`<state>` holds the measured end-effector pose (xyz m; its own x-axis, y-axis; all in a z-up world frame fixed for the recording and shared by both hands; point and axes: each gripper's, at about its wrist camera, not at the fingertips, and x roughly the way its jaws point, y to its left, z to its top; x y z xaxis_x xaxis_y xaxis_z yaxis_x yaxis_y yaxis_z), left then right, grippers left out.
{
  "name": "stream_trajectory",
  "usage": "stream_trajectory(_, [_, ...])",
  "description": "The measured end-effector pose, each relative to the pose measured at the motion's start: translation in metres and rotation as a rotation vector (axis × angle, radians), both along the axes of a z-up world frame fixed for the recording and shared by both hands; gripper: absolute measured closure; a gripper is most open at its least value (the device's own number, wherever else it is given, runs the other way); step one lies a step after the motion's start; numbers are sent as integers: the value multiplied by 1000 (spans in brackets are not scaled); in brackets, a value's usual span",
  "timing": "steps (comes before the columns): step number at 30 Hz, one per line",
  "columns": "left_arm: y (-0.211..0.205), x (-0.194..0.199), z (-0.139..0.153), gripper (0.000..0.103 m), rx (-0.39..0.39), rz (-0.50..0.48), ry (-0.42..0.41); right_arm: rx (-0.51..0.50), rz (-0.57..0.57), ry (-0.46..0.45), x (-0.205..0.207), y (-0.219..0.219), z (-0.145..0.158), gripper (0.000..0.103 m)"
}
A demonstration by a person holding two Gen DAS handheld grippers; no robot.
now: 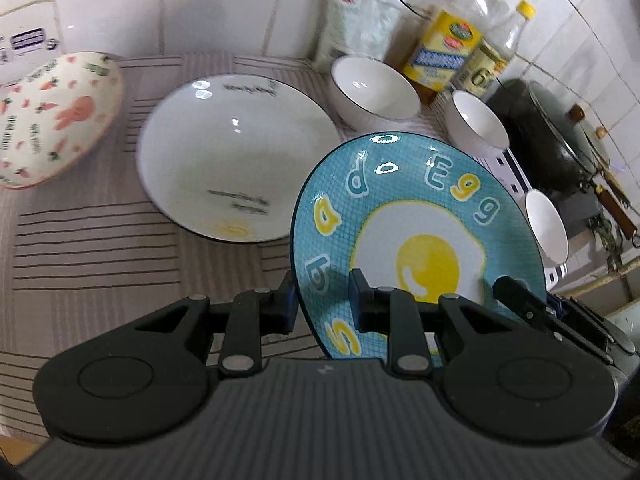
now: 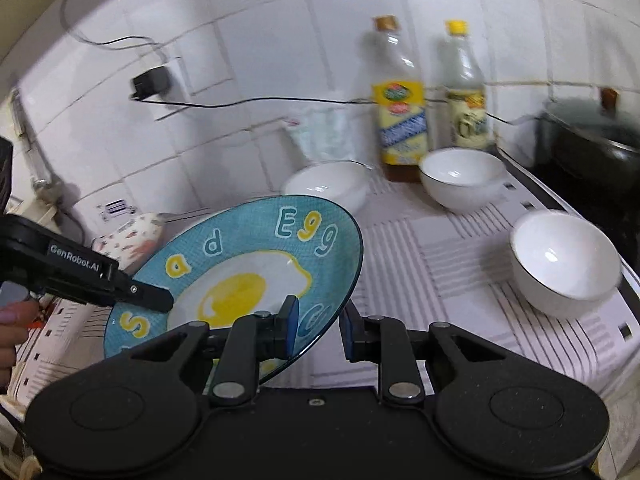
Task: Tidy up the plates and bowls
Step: 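Carry the blue plate over the white plate with both grippers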
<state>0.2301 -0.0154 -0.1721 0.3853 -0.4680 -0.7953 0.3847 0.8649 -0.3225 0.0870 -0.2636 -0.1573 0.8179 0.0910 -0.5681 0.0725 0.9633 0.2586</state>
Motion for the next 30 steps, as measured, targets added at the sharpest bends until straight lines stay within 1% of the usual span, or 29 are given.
stream_trajectory(4, [28,2,6,79,-3,59,-21,28,52,-20,13,15,8,77])
stream_trajectory(8, [48,8,9,79,13,122,-38,28,125,-17,38,30,8,77])
stream_trajectory(10, [56,12,9,80,10,151,-29,41,153,-17,50,34,8,77])
stream_trajectory(12, [66,18,10,80,-18,176,-8,30,173,-25,60,39,9,77])
stream_trajectory(14, [67,22,8,80,-14,194,-6,42,181,-34,69,41,8,77])
stream_trajectory(16, [66,27,5,80,17,204,-19,61,186,-28,78,42,6,77])
stream_trajectory(18, [66,34,0,80,27,209,-17,53,192,-16,89,45,1,77])
stream_trajectory(26, [62,76,-28,79,65,193,43,75,194,41,133,42,-24,77])
stream_trajectory(30, [59,91,-36,79,90,193,64,69,202,74,150,45,-35,77])
